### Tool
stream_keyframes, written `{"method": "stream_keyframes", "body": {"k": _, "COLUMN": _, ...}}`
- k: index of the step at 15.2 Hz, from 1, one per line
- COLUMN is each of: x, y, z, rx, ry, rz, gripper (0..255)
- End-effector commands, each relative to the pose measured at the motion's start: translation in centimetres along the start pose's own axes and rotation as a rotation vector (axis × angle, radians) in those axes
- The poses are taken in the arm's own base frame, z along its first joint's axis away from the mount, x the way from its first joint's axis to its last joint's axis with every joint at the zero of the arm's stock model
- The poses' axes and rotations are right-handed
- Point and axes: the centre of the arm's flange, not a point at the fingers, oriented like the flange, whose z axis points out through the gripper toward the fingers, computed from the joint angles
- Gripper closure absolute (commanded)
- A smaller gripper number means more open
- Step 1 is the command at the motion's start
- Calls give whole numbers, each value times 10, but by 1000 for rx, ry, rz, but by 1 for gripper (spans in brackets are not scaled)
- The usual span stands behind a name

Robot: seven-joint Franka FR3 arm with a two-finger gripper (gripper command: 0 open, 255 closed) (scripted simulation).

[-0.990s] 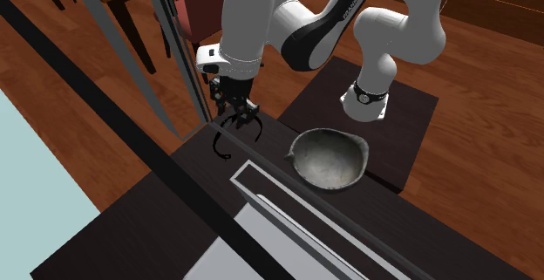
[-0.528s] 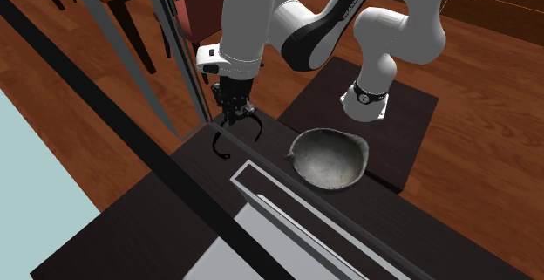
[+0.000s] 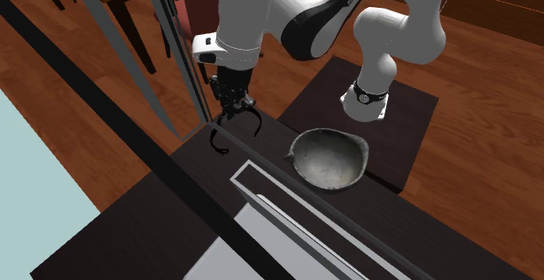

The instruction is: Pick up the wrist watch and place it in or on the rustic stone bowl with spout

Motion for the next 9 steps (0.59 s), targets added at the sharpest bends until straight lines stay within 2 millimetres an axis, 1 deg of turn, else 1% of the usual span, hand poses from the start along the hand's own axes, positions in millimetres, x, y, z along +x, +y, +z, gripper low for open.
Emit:
{"method": "stream_keyframes", "body": {"k": 1, "x": 1, "y": 1, "z": -10, "rx": 0, "ry": 0, "rz": 0, "gripper": 255}}
{"method": "stream_keyframes", "body": {"k": 9, "x": 10, "y": 8, "z": -51, "rx": 0, "ry": 0, "rz": 0, "gripper": 255}}
